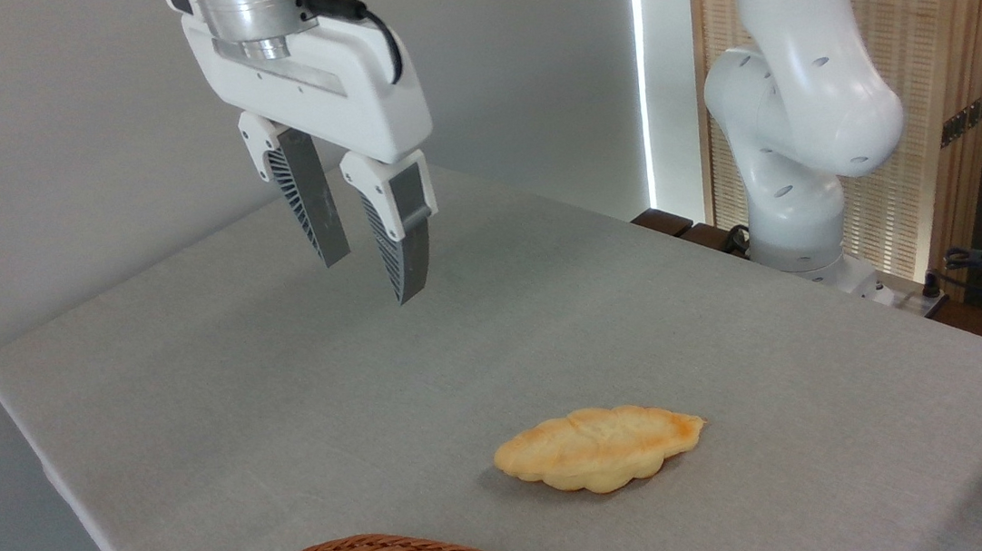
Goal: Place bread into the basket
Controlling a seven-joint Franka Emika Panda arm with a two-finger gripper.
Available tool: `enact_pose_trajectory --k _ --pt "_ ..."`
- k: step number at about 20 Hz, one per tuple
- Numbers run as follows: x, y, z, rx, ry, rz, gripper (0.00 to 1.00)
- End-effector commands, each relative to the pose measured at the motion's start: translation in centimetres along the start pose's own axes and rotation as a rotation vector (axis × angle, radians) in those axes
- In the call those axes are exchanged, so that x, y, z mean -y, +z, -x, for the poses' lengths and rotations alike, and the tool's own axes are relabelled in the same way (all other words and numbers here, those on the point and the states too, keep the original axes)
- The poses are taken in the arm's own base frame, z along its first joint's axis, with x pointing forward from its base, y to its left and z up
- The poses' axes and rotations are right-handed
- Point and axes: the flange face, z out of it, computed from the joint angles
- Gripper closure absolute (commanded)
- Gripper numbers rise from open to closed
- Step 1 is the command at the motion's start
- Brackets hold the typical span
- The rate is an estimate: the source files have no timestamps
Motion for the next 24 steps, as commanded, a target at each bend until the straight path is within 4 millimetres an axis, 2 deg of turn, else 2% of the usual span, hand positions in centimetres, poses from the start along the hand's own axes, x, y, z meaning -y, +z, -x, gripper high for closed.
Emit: enact_pose_trajectory --k 1,6,24 --pt "0.5 0.5 -0.2 -0.016 0.036 0.013 0.00" --pt "1.8 0.3 0.4 -0.038 0.011 -0.006 0.00" --pt "1.6 0.3 0.2 -0.035 0.016 -0.006 0.00"
